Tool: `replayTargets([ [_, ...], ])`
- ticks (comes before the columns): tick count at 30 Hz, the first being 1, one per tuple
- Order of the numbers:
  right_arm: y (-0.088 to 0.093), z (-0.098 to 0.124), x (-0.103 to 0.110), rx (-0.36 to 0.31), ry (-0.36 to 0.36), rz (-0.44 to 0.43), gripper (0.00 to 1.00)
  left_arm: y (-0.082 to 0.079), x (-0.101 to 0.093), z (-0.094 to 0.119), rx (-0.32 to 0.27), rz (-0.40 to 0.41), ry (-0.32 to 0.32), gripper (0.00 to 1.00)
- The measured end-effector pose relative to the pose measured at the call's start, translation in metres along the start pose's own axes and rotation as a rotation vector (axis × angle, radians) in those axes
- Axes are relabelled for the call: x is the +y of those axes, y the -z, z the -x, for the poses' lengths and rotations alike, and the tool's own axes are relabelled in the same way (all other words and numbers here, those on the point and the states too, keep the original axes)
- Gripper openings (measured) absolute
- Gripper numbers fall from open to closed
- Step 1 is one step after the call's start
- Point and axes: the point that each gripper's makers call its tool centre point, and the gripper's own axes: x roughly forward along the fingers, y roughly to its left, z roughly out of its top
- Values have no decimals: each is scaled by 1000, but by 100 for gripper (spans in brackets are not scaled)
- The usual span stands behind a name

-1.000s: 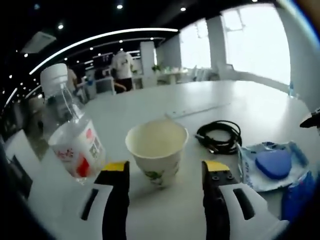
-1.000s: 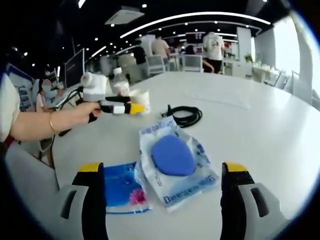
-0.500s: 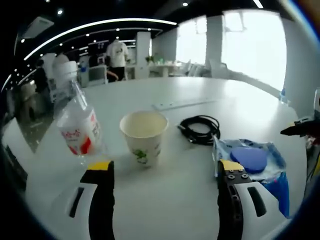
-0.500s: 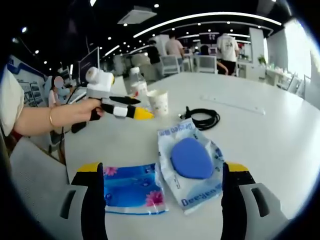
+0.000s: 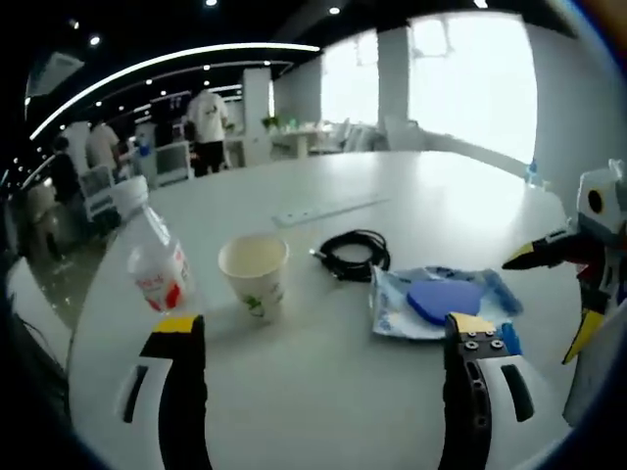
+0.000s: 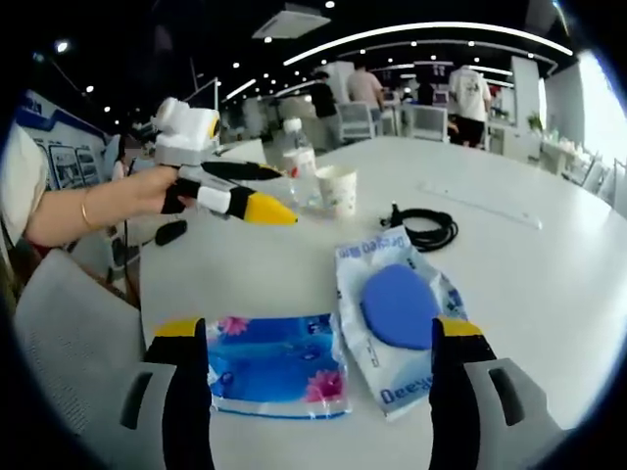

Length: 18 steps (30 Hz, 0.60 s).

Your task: Arrange the tabletop items into an orderly group along one side of the table until the central work area is clear of visible clutter.

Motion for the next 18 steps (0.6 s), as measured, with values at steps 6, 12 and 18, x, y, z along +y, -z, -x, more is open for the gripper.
replayTargets([
  [6,-2,1,0,-7,2,9,90,3,-6,15,18,-1,6,99],
  [12,-3,-6,15,-33,-50,-23,82,9,-18,27,36,23,43,99],
  [18,-3,-12,27,-37,-72,-30,79,10,-29,42,27,25,56,99],
])
